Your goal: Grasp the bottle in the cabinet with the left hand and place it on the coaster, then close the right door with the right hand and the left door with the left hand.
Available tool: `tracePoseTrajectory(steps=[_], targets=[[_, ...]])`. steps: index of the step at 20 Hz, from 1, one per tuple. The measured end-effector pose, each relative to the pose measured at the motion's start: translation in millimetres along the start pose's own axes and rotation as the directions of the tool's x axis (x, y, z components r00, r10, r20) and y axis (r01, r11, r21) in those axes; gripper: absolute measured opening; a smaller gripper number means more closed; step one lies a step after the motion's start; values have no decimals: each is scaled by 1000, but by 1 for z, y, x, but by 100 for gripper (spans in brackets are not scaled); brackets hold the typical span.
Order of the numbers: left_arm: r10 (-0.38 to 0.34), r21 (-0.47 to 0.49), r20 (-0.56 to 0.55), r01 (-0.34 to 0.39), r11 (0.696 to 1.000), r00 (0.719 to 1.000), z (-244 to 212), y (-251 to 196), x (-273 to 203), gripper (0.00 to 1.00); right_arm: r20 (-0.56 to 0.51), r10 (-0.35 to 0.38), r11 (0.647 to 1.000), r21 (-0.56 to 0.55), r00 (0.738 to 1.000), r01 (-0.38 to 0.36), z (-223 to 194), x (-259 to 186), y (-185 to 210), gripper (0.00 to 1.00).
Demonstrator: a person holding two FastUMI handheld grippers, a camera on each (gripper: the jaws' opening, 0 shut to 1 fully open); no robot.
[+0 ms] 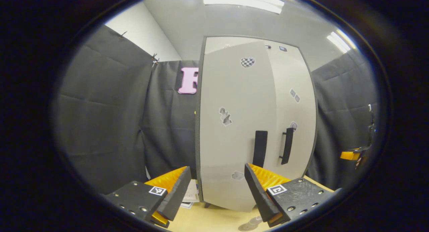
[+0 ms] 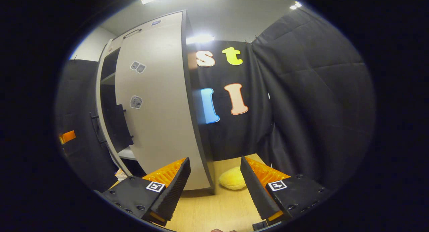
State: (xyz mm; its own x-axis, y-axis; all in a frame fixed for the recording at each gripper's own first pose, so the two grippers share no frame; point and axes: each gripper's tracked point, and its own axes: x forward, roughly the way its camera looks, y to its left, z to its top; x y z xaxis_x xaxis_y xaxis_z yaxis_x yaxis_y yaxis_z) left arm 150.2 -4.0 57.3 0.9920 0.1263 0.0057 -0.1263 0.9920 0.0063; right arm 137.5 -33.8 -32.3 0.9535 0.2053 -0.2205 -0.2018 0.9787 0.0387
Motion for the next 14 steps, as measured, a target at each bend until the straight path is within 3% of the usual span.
tracePoseTrajectory(steps=[3, 6, 10, 13, 14], targets=[[12, 2, 66, -12, 1000, 998, 15, -4, -9, 99, 43, 37, 998, -44, 998, -35, 9, 4, 8, 96], [0, 47, 119, -5, 999, 993, 26, -5, -15, 99, 59, 56, 998, -17, 997, -55, 14, -2, 23, 96], [-37, 45, 141, 31, 999, 989, 29, -10, -19, 99, 82, 26, 1000, 3, 996, -27, 11, -15, 27, 92], [-70, 32, 129, 66, 997, 989, 25, -12, -17, 99, 59, -19, 1000, -5, 998, 19, 3, -26, 24, 96], [-74, 33, 130, 70, 997, 989, 25, -11, -16, 99, 61, -30, 1000, -5, 998, 31, 4, -30, 25, 91]])
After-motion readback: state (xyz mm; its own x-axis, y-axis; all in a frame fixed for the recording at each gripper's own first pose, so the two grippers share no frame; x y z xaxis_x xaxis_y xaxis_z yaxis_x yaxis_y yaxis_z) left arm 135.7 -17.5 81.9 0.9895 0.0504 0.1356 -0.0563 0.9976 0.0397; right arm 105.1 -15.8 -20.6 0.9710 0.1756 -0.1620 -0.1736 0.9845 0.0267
